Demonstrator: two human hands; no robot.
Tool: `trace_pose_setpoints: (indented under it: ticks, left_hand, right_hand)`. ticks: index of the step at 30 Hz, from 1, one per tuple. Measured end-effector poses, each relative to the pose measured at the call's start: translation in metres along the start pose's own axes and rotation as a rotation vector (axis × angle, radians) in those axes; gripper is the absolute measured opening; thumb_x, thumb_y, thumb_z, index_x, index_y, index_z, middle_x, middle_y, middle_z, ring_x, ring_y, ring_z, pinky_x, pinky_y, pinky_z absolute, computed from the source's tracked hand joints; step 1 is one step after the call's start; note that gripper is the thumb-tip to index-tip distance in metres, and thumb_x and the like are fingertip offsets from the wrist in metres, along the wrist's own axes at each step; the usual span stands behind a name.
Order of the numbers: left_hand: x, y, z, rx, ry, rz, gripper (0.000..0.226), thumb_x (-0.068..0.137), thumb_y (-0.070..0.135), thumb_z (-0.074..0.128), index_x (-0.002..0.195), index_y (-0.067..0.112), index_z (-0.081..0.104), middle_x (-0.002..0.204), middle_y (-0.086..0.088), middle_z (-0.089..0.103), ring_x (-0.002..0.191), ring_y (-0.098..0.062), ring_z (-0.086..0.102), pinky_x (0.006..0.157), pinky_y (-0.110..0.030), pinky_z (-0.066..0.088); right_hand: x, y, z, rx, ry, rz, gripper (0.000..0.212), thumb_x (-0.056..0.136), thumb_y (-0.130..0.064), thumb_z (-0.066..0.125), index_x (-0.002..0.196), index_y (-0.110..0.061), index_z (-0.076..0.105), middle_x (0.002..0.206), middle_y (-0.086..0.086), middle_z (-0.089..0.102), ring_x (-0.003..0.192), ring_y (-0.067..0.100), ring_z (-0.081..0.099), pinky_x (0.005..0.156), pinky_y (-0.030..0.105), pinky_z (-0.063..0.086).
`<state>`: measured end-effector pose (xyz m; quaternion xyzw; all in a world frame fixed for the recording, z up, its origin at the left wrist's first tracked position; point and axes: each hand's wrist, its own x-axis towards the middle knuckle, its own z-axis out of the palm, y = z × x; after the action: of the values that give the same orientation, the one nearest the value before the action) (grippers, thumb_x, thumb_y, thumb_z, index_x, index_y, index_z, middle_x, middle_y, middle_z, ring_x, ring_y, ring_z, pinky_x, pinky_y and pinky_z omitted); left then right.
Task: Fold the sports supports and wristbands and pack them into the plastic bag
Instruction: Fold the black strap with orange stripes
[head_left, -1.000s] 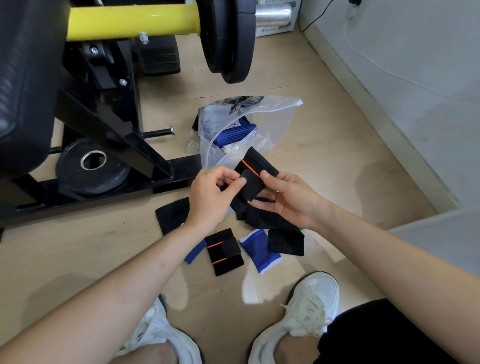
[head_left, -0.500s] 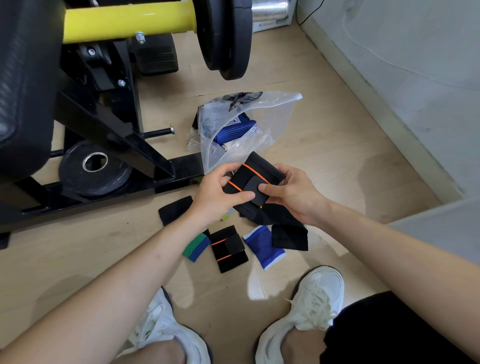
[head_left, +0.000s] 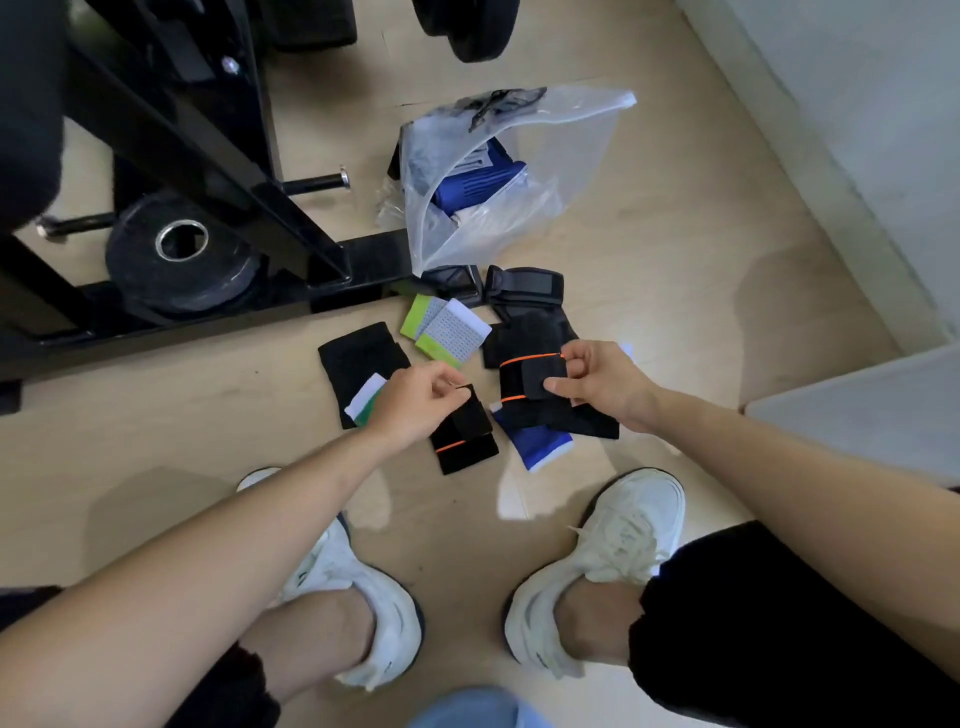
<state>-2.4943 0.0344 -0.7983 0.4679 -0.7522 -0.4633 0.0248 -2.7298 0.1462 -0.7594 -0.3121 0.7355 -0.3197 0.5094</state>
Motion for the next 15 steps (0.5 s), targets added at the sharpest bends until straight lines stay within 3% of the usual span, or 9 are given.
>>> trace_pose_setpoints:
  ticks: [2,5,7,10,13,15]
  left_hand:
    - [-0.002,-0.013,0.009,0.182,-0.056,0.028,0.032,0.090,0.036,0.073,0.118,0.021,0.069,0.107,0.005,0.073,0.103,-0.016,0.066,0.090,-0.037,0.054]
    - [0.001,-0.025,0.020,0.527,-0.060,0.104,0.054,0.089,0.048,0.069,0.135,0.021,0.058,0.129,0.001,0.065,0.118,-0.023,0.054,0.095,-0.039,0.048]
    - [0.004,-0.033,0.027,0.730,-0.048,0.114,0.069,0.087,0.060,0.065,0.142,0.021,0.049,0.134,0.000,0.058,0.120,-0.025,0.048,0.099,-0.038,0.043]
    - [0.005,-0.041,0.037,0.892,-0.013,0.120,0.078,0.082,0.070,0.062,0.140,0.020,0.046,0.133,-0.002,0.054,0.118,-0.027,0.045,0.098,-0.038,0.038]
    - [0.008,-0.045,0.042,0.917,0.021,0.093,0.076,0.077,0.073,0.065,0.132,0.022,0.051,0.125,-0.002,0.055,0.113,-0.026,0.045,0.095,-0.038,0.037]
    - [0.009,-0.045,0.042,0.847,0.032,0.075,0.065,0.078,0.067,0.069,0.125,0.024,0.058,0.117,-0.001,0.055,0.111,-0.026,0.045,0.094,-0.038,0.037]
  right_hand:
    - [-0.001,0.012,-0.001,-0.033,-0.005,0.041,0.026,0.088,0.002,0.069,0.080,-0.015,0.051,0.053,-0.011,0.032,0.050,0.006,0.038,0.056,0.024,0.045]
    - [-0.001,0.026,-0.003,-0.054,-0.035,0.070,0.015,0.090,-0.001,0.067,0.087,-0.013,0.059,0.051,-0.015,0.042,0.052,0.004,0.044,0.055,0.022,0.040]
    - [-0.001,0.033,-0.003,-0.024,-0.048,0.067,0.011,0.091,-0.002,0.067,0.090,-0.013,0.065,0.060,-0.005,0.053,0.060,0.010,0.050,0.055,0.022,0.040]
    - [0.000,0.039,-0.002,0.001,-0.056,0.071,0.011,0.090,-0.003,0.067,0.094,-0.012,0.069,0.080,0.014,0.053,0.073,0.022,0.052,0.056,0.023,0.043]
    - [0.001,0.043,0.000,0.004,-0.075,0.075,0.013,0.089,-0.003,0.068,0.096,-0.013,0.071,0.086,0.016,0.054,0.079,0.025,0.055,0.064,0.027,0.048]
    - [0.000,0.041,0.000,0.005,-0.076,0.085,0.014,0.089,0.001,0.068,0.095,-0.012,0.069,0.084,0.016,0.056,0.075,0.020,0.060,0.063,0.023,0.050]
